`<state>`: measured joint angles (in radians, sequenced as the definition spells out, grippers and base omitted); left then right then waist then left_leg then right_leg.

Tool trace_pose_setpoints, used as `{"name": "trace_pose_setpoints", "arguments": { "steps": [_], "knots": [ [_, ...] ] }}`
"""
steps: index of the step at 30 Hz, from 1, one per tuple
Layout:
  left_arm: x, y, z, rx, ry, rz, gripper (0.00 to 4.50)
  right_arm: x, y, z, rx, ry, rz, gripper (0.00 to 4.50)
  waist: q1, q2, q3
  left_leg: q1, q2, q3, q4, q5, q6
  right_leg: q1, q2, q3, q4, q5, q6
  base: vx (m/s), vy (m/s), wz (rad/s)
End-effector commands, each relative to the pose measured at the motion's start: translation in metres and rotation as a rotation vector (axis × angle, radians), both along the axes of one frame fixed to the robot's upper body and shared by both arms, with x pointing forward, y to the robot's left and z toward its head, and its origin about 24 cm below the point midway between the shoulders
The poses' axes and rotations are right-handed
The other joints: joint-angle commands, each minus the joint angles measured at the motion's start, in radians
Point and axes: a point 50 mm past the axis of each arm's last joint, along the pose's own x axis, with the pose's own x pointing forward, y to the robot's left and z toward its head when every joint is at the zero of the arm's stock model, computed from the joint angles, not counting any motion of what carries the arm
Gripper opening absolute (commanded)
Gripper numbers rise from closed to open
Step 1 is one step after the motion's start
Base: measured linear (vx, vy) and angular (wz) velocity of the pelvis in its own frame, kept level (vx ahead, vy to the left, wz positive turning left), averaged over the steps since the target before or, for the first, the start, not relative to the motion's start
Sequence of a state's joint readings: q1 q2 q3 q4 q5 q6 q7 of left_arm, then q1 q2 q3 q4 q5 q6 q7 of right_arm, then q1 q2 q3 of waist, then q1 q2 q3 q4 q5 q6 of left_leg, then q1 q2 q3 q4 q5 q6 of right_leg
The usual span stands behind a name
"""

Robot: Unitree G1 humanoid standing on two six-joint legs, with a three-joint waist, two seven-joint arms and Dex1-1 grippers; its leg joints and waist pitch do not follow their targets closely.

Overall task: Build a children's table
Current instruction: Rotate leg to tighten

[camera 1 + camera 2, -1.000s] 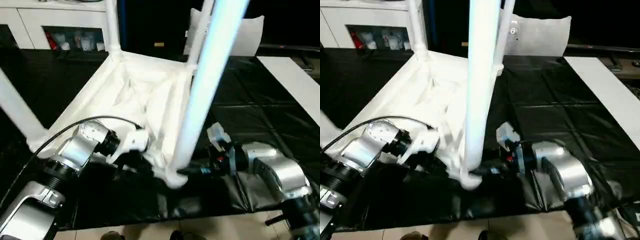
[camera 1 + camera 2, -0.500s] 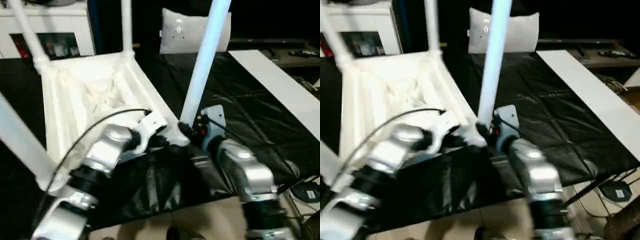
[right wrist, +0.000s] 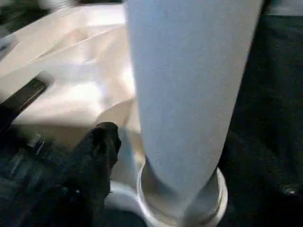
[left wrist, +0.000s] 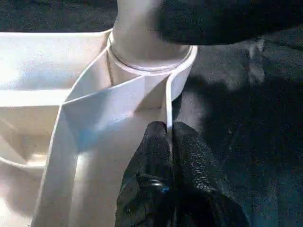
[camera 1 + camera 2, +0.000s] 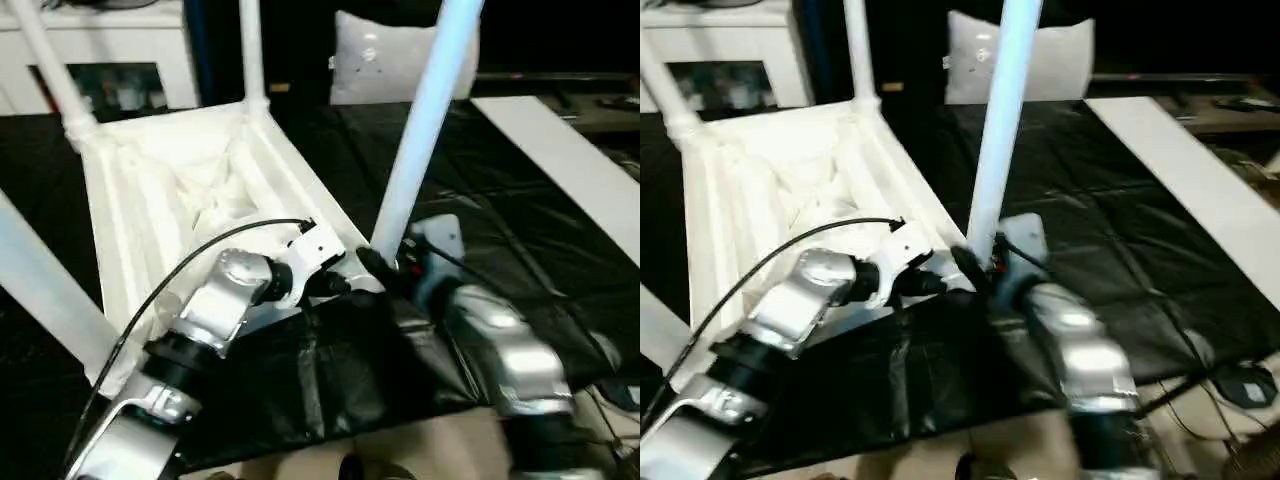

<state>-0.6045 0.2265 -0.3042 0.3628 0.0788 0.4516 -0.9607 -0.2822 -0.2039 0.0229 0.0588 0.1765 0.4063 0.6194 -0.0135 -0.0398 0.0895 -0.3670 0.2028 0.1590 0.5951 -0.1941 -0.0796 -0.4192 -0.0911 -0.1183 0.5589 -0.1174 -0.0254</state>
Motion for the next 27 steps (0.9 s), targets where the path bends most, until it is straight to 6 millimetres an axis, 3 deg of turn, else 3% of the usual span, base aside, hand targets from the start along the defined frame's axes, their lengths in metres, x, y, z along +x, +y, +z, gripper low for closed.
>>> {"name": "trace_pose_setpoints", "arguments": {
  "steps": [1, 6, 10, 12, 16, 22, 27],
  "knots": [
    [-0.004, -0.006, 0.01, -0.042, -0.04, -0.106, 0.0, -0.006, 0.001, 0.008, 0.022, -0.037, 0.15, 3.69, 0.007, 0.0, -0.077, -0.001, 0.021, 0.007, -0.067, -0.162, 0.105, 0.069, -0.054, 0.056, -0.058, -0.314, -0.18, 0.0, 0.0, 0.0],
    [-0.011, 0.003, 0.009, -0.012, -0.026, -0.255, 0.0, -0.009, -0.024, 0.015, -0.016, -0.025, 0.301, 4.05, 0.029, 0.003, -0.08, 0.004, 0.027, 0.009, -0.067, -0.133, 0.105, 0.067, -0.053, 0.054, -0.057, -0.34, -0.174, 0.0, 0.0, 0.0],
    [-0.019, 0.014, 0.008, 0.041, 0.003, -0.417, 0.0, -0.011, -0.041, 0.021, -0.064, 0.01, 0.436, 4.28, 0.041, 0.006, -0.076, 0.017, 0.032, 0.01, -0.07, -0.186, 0.087, 0.059, -0.054, 0.054, -0.062, -0.392, -0.176, 0.0, 0.0, 0.0],
    [-0.02, 0.022, 0.007, 0.098, -0.001, -0.487, 0.0, -0.012, -0.045, 0.023, -0.103, 0.018, 0.537, 4.28, 0.046, 0.003, -0.076, 0.022, 0.033, 0.012, -0.071, -0.217, 0.076, 0.057, -0.054, 0.054, -0.063, -0.413, -0.173, 0.0, 0.0, 0.0],
    [-0.02, 0.028, 0.01, 0.134, -0.001, -0.567, 0.0, -0.013, -0.044, 0.024, -0.108, 0.037, 0.638, 4.28, 0.05, 0.001, -0.076, 0.02, 0.034, 0.011, -0.073, -0.214, 0.065, 0.058, -0.055, 0.058, -0.057, -0.408, -0.175, 0.0, 0.0, 0.0],
    [-0.02, 0.031, 0.014, 0.162, 0.001, -0.663, 0.0, -0.012, -0.034, 0.02, -0.105, 0.06, 0.744, 3.75, 0.059, -0.002, -0.08, 0.016, 0.033, 0.014, -0.071, -0.177, 0.068, 0.061, -0.056, 0.063, -0.046, -0.358, -0.193, 0.0, 0.0, 0.0],
    [-0.021, 0.028, 0.016, 0.164, -0.003, -0.706, 0.0, -0.011, -0.022, 0.017, -0.085, 0.056, 0.792, 3.37, 0.066, -0.003, -0.079, 0.014, 0.031, 0.016, -0.068, -0.182, 0.061, 0.058, -0.055, 0.067, -0.044, -0.388, -0.186, 0.0, 0.0, 0.0]
  ]
}}
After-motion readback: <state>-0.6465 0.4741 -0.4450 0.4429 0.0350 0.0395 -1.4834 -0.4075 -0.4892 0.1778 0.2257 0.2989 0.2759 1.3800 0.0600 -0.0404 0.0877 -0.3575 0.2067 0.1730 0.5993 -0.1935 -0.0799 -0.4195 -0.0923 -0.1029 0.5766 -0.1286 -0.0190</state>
